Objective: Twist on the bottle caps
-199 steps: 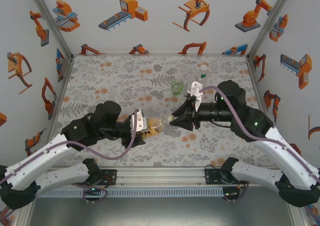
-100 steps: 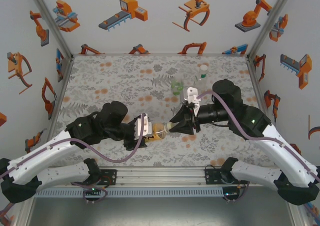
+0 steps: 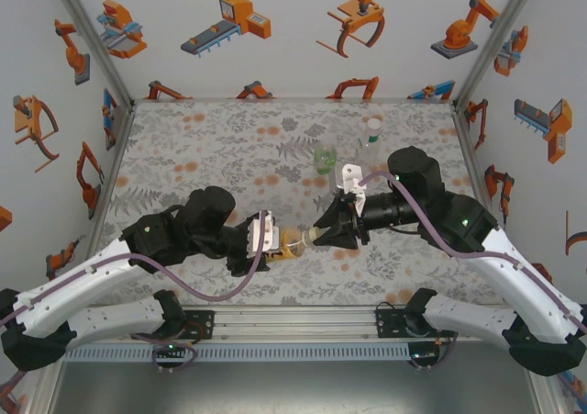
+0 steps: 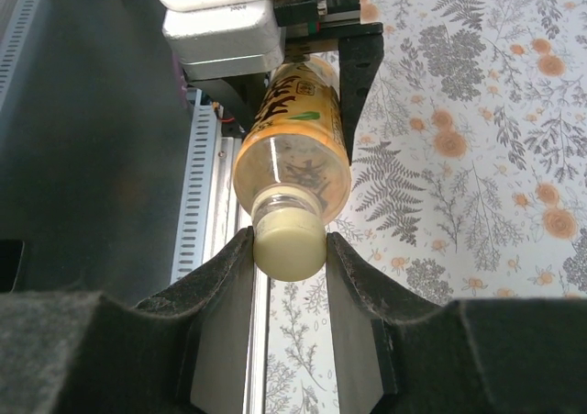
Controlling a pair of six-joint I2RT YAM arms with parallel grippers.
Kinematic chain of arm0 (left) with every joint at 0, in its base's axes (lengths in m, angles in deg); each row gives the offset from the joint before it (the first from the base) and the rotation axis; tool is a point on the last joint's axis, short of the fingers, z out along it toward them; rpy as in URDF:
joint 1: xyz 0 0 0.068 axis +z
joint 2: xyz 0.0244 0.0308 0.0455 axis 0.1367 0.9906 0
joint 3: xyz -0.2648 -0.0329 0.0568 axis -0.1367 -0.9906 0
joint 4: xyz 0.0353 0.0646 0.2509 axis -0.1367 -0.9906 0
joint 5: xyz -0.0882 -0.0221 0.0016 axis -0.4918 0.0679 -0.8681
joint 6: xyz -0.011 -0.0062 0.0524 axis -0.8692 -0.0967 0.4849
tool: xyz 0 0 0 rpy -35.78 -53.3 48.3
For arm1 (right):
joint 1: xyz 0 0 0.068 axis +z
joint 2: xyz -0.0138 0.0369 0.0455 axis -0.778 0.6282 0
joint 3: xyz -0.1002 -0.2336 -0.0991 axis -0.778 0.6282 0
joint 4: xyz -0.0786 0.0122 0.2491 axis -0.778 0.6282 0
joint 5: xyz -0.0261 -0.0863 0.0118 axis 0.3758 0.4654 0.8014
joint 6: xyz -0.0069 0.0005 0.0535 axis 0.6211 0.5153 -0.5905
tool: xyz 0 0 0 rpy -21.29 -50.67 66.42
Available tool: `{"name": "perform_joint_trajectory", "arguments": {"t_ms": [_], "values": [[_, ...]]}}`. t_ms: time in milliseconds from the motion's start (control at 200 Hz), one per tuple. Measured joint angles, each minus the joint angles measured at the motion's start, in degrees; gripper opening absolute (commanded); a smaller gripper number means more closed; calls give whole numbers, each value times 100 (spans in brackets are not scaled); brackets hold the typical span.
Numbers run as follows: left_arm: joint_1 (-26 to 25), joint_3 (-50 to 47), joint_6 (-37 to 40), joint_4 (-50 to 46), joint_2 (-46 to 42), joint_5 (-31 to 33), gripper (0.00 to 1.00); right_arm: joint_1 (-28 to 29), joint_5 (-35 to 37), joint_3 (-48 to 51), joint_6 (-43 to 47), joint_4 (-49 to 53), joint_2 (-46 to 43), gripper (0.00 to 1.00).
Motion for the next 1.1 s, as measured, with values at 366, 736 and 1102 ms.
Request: {"name": "perform_joint_trajectory", "arguments": {"t_ms": [366, 736, 1102], "values": [[-22, 11, -2, 61, 57, -28, 0, 0, -142, 22, -4, -15, -4, 1], [-24, 11, -7, 243, 52, -48, 0, 33, -7, 205, -4, -269, -245, 0], [-24, 11, -22, 181, 63, -68, 0, 127, 20, 208, -9, -310, -179, 0]]}}
